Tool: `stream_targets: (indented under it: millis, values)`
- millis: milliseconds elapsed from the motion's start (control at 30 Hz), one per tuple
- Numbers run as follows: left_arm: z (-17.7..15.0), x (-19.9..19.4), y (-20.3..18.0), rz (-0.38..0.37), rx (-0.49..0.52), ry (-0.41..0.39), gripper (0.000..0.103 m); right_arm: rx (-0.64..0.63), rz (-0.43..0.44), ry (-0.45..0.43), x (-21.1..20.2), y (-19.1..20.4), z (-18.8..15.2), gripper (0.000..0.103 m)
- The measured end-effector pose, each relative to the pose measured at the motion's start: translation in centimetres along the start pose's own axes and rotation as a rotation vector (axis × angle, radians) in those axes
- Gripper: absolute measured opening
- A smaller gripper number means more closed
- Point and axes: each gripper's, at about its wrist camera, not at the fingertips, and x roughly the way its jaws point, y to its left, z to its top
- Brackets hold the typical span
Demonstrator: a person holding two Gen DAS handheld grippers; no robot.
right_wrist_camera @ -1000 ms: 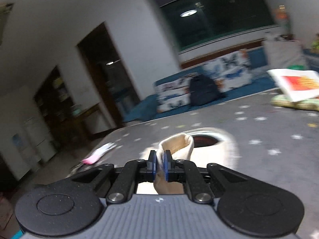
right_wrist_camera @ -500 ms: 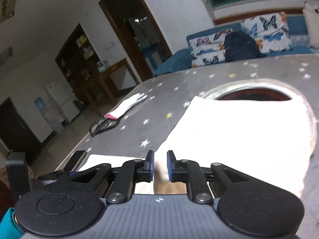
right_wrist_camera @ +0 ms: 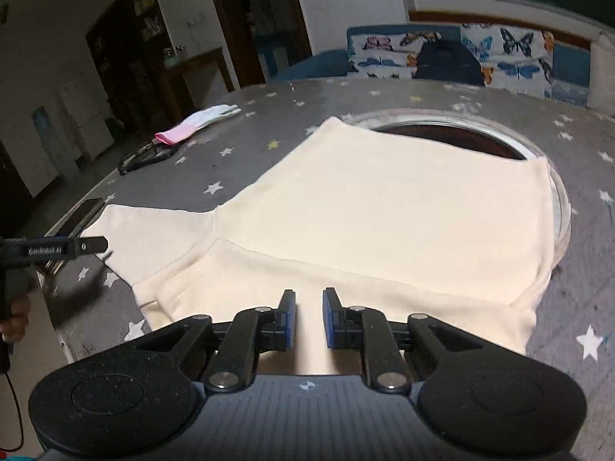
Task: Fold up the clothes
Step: 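Fold the held sleeve across the shirt body and open the right gripper, then close the left gripper on the other sleeve cuff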
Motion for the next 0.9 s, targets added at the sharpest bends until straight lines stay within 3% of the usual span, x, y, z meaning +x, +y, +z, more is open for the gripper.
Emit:
stream_targets:
  millis: [133, 267, 433, 533, 600, 700, 900]
  values:
    - [0.3, 0.4, 1.1, 0.034, -0.033, -0.031, 0.102, -0.028, 0.008, -0.013, -0.5, 0.7, 0.1, 0.021]
    - [0.4, 1.4, 1.8, 0.036, -0.067, -0.011, 0.091, -0.037, 0.013, -0.024, -0.8, 1.0, 0.1, 0.023]
    - [0.4, 1.9, 2.2, 0.063, -0.084, -0.026, 0.087, -0.051, 0.025, -0.035, -1.3, 1.5, 0.2, 0.024]
    - [0.6, 1.9, 2.0, 0.051, -0.072, -0.043, 0.069, -0.058, 0.030, -0.045, -1.6, 1.7, 0.4, 0.026]
    - [0.9, 2.0, 1.9, 0.017, -0.068, -0.052, 0.041, -0.058, 0.032, -0.054, -1.7, 1.9, 0.5, 0.028]
    - [1.3, 2.1, 2.1, -0.077, -0.120, -0.034, 0.014, -0.059, 0.033, -0.069, -2.2, 1.9, 0.5, 0.029]
    - [2.2, 0.0, 1.1, -0.260, -0.170, -0.062, 0.011, -0.056, 0.026, -0.097, -3.5, 1.5, 0.3, 0.029]
